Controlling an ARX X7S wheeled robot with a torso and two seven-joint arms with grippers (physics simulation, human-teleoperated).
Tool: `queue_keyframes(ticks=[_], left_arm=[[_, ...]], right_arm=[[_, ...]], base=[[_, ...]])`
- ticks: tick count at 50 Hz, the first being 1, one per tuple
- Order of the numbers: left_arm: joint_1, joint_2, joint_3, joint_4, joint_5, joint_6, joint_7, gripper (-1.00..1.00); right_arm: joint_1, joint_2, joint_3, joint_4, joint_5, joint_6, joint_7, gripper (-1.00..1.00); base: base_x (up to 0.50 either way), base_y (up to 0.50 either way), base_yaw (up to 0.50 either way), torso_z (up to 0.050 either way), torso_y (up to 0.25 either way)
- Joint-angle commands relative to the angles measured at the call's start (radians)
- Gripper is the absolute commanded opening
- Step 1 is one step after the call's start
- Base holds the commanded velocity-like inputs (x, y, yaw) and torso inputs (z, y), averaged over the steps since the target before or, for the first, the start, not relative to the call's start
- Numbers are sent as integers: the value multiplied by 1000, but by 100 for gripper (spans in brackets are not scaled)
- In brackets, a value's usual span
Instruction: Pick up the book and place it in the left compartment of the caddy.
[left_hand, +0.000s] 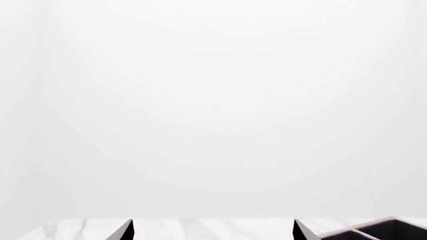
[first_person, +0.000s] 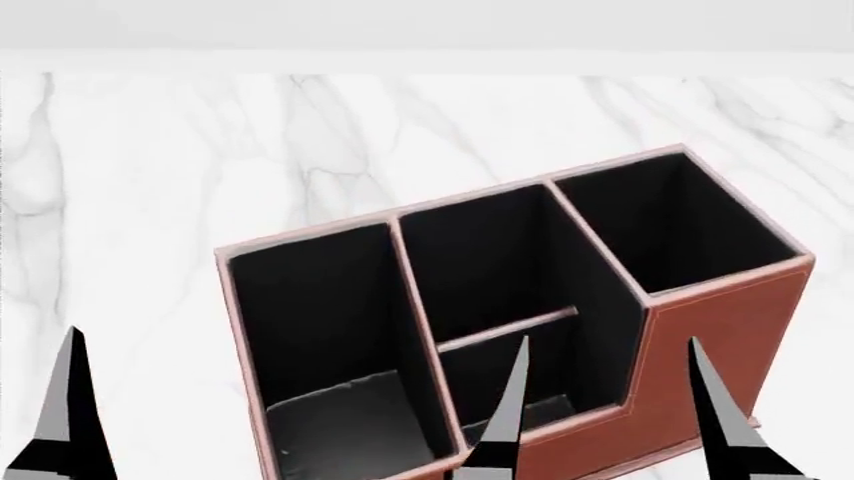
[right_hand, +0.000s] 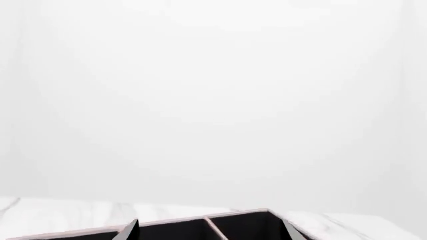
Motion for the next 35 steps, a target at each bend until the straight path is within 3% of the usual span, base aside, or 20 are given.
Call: queue_keyframes(ticks=[1, 23, 35], left_arm=[[2, -7, -5, 6, -25, -2, -5, 100], [4, -22, -1, 11, -51, -13, -20, 100], [1, -36, 6, 18, -53, -26, -29, 100]], right_arm=[[1, 4, 2, -1, 16, 2, 7, 100], [-2, 22, -6, -13, 24, -5, 20, 100], [-1, 30, -10, -14, 33, -6, 24, 100]], base=[[0, 0, 0, 50, 0], [0, 0, 0, 50, 0], [0, 0, 0, 35, -222]])
